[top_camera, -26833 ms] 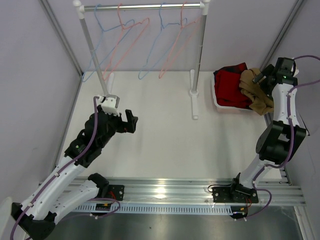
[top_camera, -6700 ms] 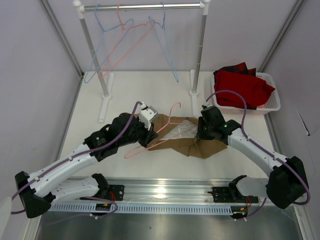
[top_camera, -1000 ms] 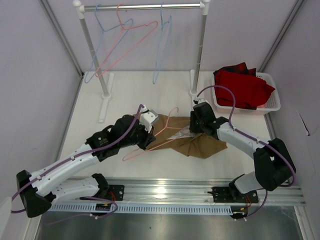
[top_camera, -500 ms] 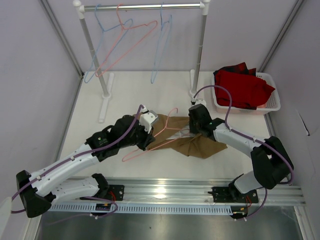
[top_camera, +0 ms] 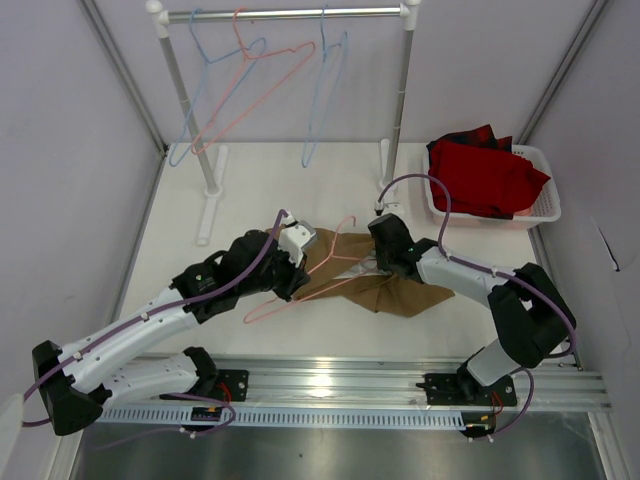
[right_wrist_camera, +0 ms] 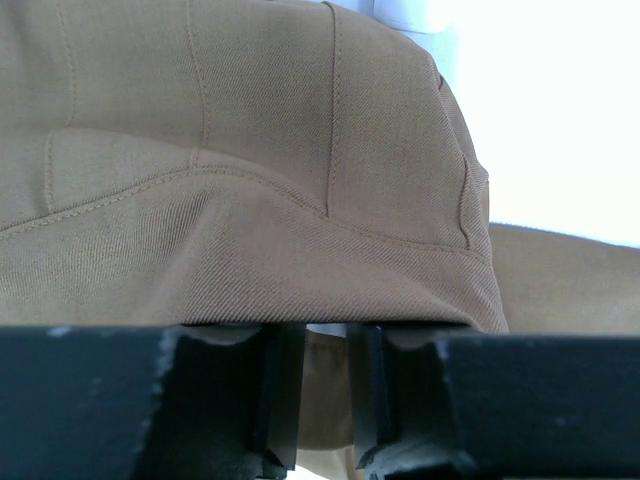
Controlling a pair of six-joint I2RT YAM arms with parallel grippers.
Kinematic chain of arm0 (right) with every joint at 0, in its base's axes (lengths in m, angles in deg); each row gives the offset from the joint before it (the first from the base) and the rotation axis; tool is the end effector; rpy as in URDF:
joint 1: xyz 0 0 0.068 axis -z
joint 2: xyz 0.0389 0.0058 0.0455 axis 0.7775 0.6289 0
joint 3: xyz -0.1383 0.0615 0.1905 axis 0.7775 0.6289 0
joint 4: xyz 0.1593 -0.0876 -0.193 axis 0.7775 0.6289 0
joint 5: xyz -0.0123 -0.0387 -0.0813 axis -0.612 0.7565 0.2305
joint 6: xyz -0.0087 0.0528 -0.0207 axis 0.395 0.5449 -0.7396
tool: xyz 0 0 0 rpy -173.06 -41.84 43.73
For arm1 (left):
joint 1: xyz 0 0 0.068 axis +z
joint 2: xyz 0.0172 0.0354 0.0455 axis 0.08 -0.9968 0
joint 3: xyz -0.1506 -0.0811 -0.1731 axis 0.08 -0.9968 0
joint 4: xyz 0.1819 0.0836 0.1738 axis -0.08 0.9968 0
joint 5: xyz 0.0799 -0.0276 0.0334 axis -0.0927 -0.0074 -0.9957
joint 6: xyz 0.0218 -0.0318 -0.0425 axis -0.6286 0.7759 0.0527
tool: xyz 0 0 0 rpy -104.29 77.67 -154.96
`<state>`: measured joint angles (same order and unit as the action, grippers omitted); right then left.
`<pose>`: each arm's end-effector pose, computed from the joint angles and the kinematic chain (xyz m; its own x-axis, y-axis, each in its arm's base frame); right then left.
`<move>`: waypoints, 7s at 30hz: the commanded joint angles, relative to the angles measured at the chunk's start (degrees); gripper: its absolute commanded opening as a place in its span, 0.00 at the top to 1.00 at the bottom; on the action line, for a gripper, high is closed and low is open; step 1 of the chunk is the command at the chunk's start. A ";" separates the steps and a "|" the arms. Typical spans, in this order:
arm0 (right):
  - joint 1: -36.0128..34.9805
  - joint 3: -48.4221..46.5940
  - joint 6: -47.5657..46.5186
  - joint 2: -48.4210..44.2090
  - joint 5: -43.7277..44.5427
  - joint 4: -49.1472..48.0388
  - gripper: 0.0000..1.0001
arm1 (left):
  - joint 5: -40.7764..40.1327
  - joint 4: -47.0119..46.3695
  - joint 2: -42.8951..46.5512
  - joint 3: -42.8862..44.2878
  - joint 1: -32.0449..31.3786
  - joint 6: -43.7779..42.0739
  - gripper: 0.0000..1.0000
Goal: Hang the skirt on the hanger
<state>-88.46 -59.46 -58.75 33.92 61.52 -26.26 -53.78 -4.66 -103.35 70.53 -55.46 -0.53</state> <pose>0.2623 0.1823 0.1576 -0.7147 -0.1662 -0.6794 -0.1680 0.9837 -0.0640 0.1477 -0.1834 0.2867 -0.4424 0.3500 -0.8257 0.7423 0.6596 -0.1181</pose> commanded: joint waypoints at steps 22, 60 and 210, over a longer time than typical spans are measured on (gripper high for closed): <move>1.92 -3.65 2.37 -8.21 -7.10 6.21 1.00 | -0.53 -2.62 1.17 0.43 -0.28 -0.70 1.00; 14.93 -2.77 3.61 -20.43 -24.24 11.14 1.00 | 4.39 -6.75 0.20 2.45 -0.28 -1.49 1.00; 27.85 -0.40 5.98 -4.35 -38.05 4.02 1.00 | 9.14 -30.31 -9.64 -5.36 -7.40 -14.06 1.00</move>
<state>-60.26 -57.69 -52.81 29.09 23.51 -20.34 -48.23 -35.06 -112.33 62.68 -62.34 -16.29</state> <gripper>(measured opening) 0.009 0.044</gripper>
